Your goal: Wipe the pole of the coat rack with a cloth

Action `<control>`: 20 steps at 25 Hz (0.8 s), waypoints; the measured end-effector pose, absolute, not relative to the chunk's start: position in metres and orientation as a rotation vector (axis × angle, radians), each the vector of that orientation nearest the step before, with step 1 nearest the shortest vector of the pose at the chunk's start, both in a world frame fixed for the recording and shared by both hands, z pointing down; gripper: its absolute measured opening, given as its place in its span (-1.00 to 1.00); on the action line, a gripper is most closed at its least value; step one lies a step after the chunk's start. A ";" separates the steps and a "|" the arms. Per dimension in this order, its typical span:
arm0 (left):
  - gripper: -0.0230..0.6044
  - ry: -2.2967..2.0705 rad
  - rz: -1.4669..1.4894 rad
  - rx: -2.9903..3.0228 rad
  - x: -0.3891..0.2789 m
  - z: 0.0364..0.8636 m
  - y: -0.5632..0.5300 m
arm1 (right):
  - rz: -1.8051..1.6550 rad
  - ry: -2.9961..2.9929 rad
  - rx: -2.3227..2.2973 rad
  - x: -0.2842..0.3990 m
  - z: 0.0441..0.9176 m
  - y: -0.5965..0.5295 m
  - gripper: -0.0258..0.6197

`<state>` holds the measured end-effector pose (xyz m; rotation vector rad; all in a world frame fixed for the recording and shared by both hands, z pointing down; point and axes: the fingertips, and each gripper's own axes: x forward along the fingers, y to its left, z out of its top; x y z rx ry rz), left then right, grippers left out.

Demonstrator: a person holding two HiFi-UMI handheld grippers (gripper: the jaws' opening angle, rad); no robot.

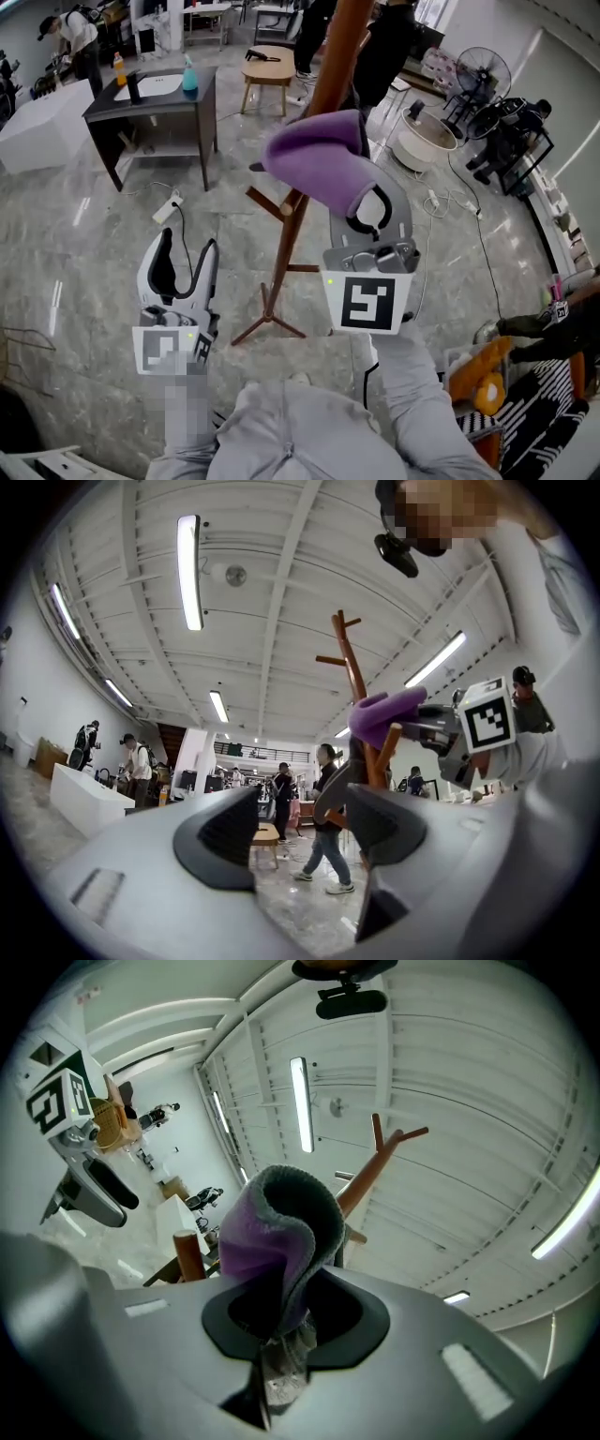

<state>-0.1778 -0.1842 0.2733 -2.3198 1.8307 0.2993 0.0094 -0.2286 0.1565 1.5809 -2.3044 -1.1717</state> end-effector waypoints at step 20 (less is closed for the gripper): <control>0.09 1.866 0.218 -2.327 -0.159 0.284 -0.173 | -0.886 -2.442 1.420 0.006 0.251 -0.207 -0.76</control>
